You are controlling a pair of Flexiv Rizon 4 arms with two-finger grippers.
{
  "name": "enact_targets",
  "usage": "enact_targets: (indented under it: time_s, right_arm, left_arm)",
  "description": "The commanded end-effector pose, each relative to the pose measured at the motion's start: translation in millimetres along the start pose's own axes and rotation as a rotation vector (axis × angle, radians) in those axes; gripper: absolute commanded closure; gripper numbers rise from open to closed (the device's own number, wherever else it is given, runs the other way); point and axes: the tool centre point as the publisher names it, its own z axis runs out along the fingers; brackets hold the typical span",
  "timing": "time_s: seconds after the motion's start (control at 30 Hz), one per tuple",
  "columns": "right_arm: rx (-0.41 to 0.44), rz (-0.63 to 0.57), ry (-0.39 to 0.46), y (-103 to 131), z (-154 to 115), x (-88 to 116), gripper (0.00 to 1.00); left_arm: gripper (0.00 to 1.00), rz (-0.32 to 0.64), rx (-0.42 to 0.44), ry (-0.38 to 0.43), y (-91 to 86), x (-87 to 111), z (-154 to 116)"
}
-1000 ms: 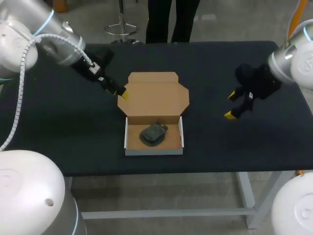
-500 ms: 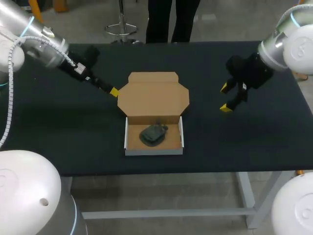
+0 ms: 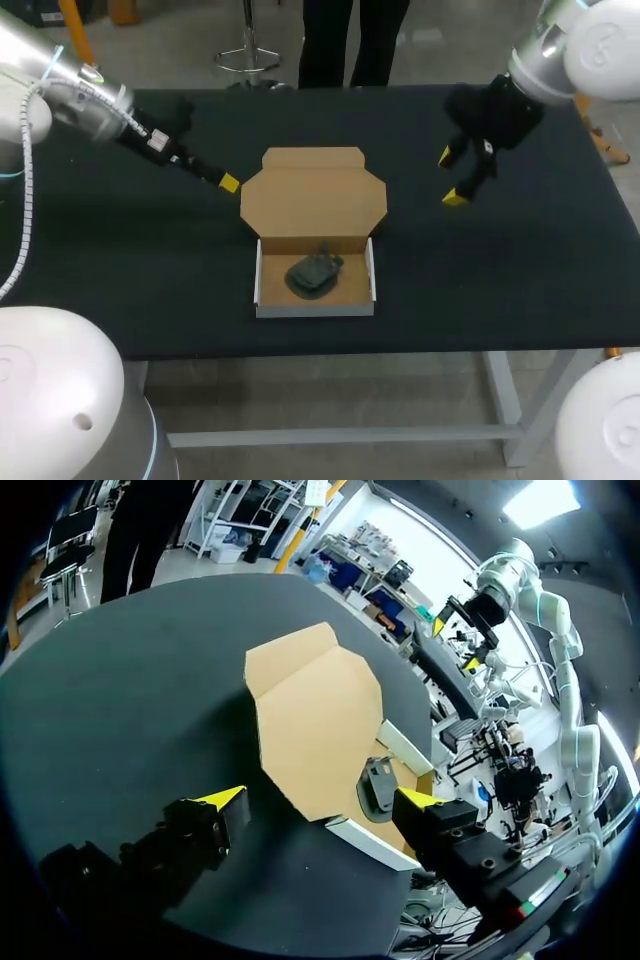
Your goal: Assemble the packaging by folding the flat box into shape, placing the metal phone stand inside, and closing the box properly
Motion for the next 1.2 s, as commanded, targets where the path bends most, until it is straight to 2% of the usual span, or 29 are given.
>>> enact_targets:
  time_s: [0.03,0.2,0.4,0.57,0.8,1.07,1.2]
  right_arm:
    - [0.025,-0.014,0.079,10.5,-3.7,-5.8,0.00]
    - [0.045,-0.037,0.085,18.0,-5.0,-8.1,0.00]
    - [0.030,-0.047,0.077,21.4,-7.9,-12.1,0.00]
    - [0.031,-0.061,0.068,26.2,-10.5,-13.3,0.00]
    - [0.039,-0.072,0.073,32.8,-8.7,-18.0,0.00]
    - [0.046,-0.086,0.094,38.9,-4.9,-27.5,0.00]
    - [0.051,-0.093,0.102,41.7,-3.6,-31.7,0.00]
  left_arm:
    - [0.00,-0.014,0.005,0.107,-2.5,-15.9,7.4]
    - [0.00,-0.036,0.008,0.143,-4.2,-26.5,14.3]
    - [0.00,-0.050,0.010,0.183,-3.7,-33.0,26.3]
    - [0.11,-0.053,0.016,0.212,-3.2,-33.5,34.7]
    - [0.11,-0.057,0.047,0.262,-5.6,-29.5,47.4]
    - [0.25,-0.066,0.069,0.297,-5.4,-25.7,59.9]
    - [0.27,-0.066,0.080,0.302,-6.4,-21.9,62.1]
